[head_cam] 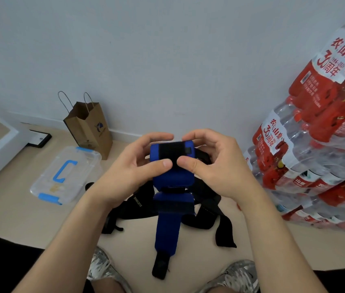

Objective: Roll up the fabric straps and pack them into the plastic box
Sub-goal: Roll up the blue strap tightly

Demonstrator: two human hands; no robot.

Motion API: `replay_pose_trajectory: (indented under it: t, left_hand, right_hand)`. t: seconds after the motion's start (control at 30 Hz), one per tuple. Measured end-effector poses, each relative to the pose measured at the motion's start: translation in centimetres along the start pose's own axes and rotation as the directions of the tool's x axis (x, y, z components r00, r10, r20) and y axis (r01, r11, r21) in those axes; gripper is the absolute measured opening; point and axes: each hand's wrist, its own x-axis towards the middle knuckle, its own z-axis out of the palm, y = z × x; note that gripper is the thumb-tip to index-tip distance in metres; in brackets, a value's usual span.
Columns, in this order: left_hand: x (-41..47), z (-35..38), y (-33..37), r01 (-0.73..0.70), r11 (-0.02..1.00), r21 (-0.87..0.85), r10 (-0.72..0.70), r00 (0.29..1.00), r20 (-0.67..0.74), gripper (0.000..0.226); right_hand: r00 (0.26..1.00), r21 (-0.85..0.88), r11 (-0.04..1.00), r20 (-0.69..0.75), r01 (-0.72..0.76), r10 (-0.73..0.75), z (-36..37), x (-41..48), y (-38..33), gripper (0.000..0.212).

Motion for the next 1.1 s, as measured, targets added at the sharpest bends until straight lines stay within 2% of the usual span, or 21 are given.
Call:
replay_pose_trajectory:
  t: [0.13, 0.23, 0.3, 0.4, 0.47, 0.57, 0.63, 0.73, 0.8, 0.9, 1.0, 1.1]
  left_hand:
    - [0.2, 0.2, 0.1, 0.010, 0.998, 0.059, -0.009, 1.000, -0.011, 0.039]
    - [0.3, 0.5, -0.1, -0.006, 0.992, 0.128, 0.016, 0.997, -0.081, 0.038]
    - [0.4, 0.4, -0.3, -0.030, 0.993, 0.110, 0.046, 0.989, -0.144, 0.037]
    - [0.4, -0.1, -0.4, -0.037, 0.998, 0.060, 0.049, 0.974, -0.223, 0.038]
    - [0.5, -0.3, -0.3, -0.028, 0.999, 0.038, 0.037, 0.964, -0.262, 0.038]
    - [0.7, -0.2, -0.3, -0.027, 0.999, 0.033, 0.036, 0.944, -0.327, 0.037]
    - [0.8, 0.0, -0.3, -0.029, 0.999, 0.018, 0.034, 0.936, -0.350, 0.033]
    - [0.9, 0.0, -0.2, -0.025, 1.000, -0.012, 0.018, 0.925, -0.379, 0.031]
    - [0.9, 0.0, 0.0, -0.026, 0.999, -0.031, 0.012, 0.928, -0.373, 0.033]
    - [0.8, 0.0, 0.4, -0.035, 0.998, -0.050, 0.016, 0.945, -0.328, 0.034]
    - [0.7, 0.3, 0.6, -0.055, 0.995, -0.082, 0.034, 0.971, -0.237, 0.031]
    - [0.7, 0.5, 0.4, -0.069, 0.996, -0.062, 0.057, 0.983, -0.173, 0.035]
  right_hand:
    - [0.997, 0.030, 0.998, -0.045, 0.056, -0.054, 0.2, 0.0, -0.2, 0.044]
    - [1.000, 0.015, 1.000, -0.016, 0.016, -0.016, 0.2, 0.0, 0.0, 0.057]
    - [0.999, -0.080, 0.997, -0.038, -0.013, 0.010, 0.2, 0.0, 0.0, 0.067]
    - [0.997, -0.219, 0.976, -0.074, 0.011, -0.027, -0.2, -0.1, -0.5, 0.056]
    - [1.000, -0.301, 0.954, -0.006, 0.004, -0.006, -0.6, -0.2, -1.2, 0.054]
    - [0.977, -0.461, 0.887, 0.200, 0.033, 0.068, -0.5, -0.4, -1.9, 0.071]
    - [0.960, -0.520, 0.851, 0.268, 0.078, 0.076, 0.0, -0.5, -2.0, 0.077]
    - [0.982, -0.462, 0.869, 0.148, 0.175, -0.119, 0.9, -0.2, -1.5, 0.045]
    - [0.985, -0.361, 0.916, 0.048, 0.174, -0.168, 1.1, 0.1, -1.1, 0.028]
    - [0.994, -0.190, 0.978, -0.051, 0.087, -0.098, 1.3, 0.1, -0.7, 0.022]
    - [0.988, -0.166, 0.986, -0.156, -0.017, -0.009, 2.0, -0.1, -0.5, 0.018]
    - [0.935, -0.147, 0.973, -0.336, -0.175, 0.117, 2.6, 0.1, 0.1, 0.038]
